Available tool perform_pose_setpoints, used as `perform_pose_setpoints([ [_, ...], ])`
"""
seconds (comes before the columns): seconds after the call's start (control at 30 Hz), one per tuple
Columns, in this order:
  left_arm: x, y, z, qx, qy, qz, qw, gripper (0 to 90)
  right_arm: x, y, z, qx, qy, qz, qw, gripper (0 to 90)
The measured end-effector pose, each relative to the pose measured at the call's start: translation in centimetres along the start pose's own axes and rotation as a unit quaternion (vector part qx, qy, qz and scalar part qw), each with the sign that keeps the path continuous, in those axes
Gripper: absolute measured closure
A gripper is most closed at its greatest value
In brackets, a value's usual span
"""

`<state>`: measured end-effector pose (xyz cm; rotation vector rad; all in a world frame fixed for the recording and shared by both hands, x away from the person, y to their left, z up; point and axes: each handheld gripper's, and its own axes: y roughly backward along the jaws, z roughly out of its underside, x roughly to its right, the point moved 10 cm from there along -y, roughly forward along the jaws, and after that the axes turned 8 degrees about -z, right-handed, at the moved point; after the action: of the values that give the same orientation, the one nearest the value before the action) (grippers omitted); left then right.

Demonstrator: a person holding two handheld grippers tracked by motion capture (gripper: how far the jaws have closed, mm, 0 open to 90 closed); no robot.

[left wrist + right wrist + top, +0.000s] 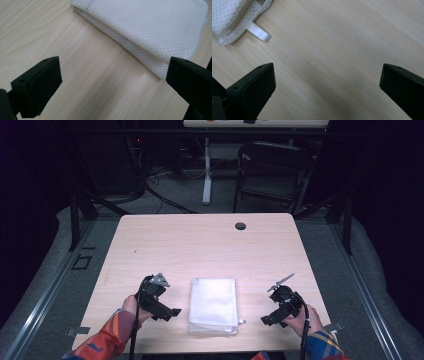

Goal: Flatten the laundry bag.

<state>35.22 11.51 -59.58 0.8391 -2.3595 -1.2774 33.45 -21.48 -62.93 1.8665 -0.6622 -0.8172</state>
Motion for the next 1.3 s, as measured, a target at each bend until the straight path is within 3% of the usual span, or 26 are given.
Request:
perform_pose_setpoints([
  [0.6, 3.5, -0.8, -1.5, 0.014, -0.047, 0.029, 0.9984, 4.6, -0.4, -0.2, -0.3, 0.005, 0.003, -0.007, 1.0000, 0.6],
  [0.9, 5.4, -1.4, -2.0, 0.015, -0.087, 0.047, 0.9949, 9.8, -0.4, -0.2, -0.2, -0.002, 0.007, -0.006, 1.0000, 0.9],
  [1.07, 6.0, -1.9, -2.2, 0.014, -0.107, 0.044, 0.9932, 12.3, -0.2, -0.2, -0.1, -0.008, 0.008, 0.000, 0.9999, 3.5],
  [1.27, 6.7, -2.5, -2.2, 0.005, -0.126, 0.041, 0.9912, 13.6, -0.6, -0.4, -0.3, -0.003, 0.004, -0.011, 0.9999, 3.6],
  [1.3, 6.7, -2.5, -2.2, 0.005, -0.126, 0.041, 0.9912, 14.1, -0.8, -0.6, -0.5, 0.015, -0.004, -0.012, 0.9998, 3.6],
])
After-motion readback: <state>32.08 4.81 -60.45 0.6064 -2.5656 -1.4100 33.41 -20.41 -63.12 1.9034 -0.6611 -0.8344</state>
